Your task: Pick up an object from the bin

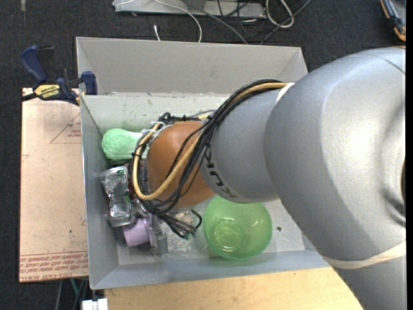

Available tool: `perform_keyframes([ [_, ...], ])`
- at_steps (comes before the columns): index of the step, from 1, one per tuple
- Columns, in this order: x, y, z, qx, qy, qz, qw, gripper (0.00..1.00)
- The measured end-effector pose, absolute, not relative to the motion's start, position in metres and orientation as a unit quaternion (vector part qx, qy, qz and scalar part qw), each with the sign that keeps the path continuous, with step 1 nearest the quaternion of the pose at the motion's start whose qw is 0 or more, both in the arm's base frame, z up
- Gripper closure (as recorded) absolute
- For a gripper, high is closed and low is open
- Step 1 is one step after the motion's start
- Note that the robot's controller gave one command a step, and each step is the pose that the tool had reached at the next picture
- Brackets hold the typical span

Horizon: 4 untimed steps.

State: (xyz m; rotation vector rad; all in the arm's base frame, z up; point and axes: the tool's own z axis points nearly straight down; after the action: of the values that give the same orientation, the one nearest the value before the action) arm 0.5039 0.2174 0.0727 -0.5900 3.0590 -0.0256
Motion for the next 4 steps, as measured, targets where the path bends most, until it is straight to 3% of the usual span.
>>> perform_keyframes([
  [2,0.504,0.217,0.074,-0.189,0.982,-0.008,0.013,1.00],
  [4,0.502,0.218,0.098,-0.188,0.982,-0.007,0.012,1.00],
])
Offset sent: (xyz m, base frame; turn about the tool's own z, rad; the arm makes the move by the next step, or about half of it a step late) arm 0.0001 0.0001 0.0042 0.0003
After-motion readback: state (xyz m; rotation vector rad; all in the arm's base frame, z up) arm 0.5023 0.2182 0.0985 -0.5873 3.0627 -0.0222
